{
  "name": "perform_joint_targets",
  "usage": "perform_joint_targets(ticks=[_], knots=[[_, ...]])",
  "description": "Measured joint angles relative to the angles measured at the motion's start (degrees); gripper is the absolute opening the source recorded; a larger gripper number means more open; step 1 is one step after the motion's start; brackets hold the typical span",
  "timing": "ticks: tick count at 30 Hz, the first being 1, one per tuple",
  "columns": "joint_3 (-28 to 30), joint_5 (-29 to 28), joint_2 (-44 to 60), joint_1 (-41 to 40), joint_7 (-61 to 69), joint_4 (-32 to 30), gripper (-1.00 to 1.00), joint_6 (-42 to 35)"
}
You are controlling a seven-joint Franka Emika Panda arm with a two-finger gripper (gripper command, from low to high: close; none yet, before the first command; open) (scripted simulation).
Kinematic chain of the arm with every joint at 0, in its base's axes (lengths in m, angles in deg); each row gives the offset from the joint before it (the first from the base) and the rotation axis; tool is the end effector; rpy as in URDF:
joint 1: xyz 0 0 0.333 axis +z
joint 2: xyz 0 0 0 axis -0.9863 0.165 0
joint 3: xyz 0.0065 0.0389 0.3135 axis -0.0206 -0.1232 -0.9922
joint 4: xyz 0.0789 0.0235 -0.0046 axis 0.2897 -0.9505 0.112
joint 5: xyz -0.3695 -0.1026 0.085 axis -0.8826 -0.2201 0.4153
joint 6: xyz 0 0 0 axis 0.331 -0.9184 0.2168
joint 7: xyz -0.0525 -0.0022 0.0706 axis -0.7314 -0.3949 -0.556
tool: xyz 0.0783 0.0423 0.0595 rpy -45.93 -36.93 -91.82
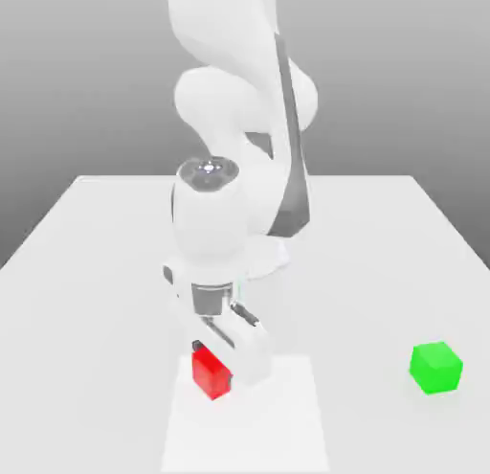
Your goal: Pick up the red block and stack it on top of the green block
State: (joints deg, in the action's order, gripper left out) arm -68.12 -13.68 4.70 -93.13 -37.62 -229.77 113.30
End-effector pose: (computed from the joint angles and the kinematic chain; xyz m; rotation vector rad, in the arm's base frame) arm 0.3589 -0.0404 0.1471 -2.0623 2.3668 -0.0010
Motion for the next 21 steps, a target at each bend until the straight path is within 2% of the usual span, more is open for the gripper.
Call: perform_joint_targets(ticks=[5, 15, 21], knots=[[0.32, -0.34, 0.38, 0.26, -0.27, 0.05, -1.0, 0.42], [-3.1, 7.46, -13.06, -1.05, 5.39, -1.91, -1.0, -10.99], [-9.41, 7.59, -12.86, 12.75, 8.14, 3.24, -1.0, -16.29]])
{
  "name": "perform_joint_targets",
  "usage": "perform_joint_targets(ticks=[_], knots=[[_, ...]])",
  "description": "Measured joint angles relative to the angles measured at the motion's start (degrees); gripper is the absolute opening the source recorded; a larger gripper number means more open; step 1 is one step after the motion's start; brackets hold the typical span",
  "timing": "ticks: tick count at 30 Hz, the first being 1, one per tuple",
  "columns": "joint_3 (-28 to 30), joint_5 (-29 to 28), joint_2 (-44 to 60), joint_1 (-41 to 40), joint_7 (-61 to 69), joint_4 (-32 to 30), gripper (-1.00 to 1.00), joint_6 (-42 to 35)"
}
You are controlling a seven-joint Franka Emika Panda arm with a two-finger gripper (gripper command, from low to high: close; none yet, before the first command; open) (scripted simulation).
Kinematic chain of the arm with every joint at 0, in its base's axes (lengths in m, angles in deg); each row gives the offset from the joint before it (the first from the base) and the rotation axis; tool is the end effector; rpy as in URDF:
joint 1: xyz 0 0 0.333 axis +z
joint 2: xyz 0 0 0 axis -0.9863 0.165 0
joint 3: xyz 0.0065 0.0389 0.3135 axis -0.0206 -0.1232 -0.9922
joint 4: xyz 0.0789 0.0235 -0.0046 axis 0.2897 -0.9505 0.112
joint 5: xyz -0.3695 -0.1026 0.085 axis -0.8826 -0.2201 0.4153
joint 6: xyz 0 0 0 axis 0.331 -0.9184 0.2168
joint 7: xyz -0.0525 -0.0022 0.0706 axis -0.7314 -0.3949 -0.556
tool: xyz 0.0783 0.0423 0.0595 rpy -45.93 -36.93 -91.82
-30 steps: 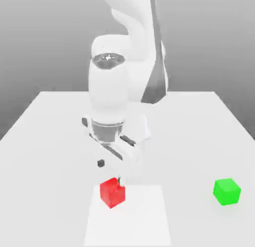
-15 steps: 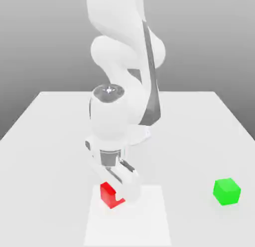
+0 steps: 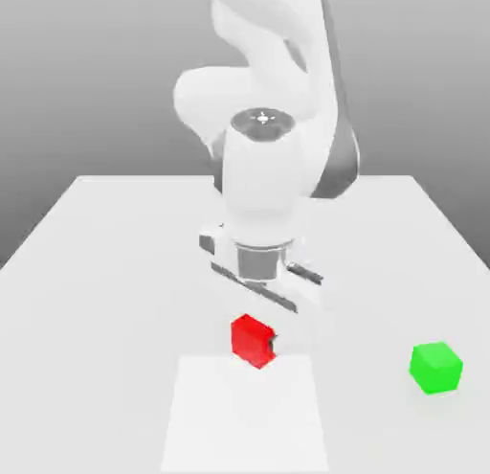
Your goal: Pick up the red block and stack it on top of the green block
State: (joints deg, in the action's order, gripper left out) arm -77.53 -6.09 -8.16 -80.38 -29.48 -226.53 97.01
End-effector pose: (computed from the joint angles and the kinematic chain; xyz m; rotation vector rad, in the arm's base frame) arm 0.3790 0.0931 0.2213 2.4911 -1.9103 -0.0034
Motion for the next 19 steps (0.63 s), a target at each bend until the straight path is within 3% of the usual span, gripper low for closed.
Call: perform_joint_targets(ticks=[8, 16, 17, 19], knots=[[-9.07, -2.07, 2.79, 17.39, 2.51, 8.32, -1.0, -5.4], [-4.54, -11.33, 12.76, 19.16, -3.94, 9.46, -1.0, 2.77], [-3.96, -12.22, 13.69, 19.58, -4.58, 9.49, 1.0, 3.56], [-3.96, -12.22, 13.7, 19.58, -4.58, 9.49, 1.0, 3.56]])
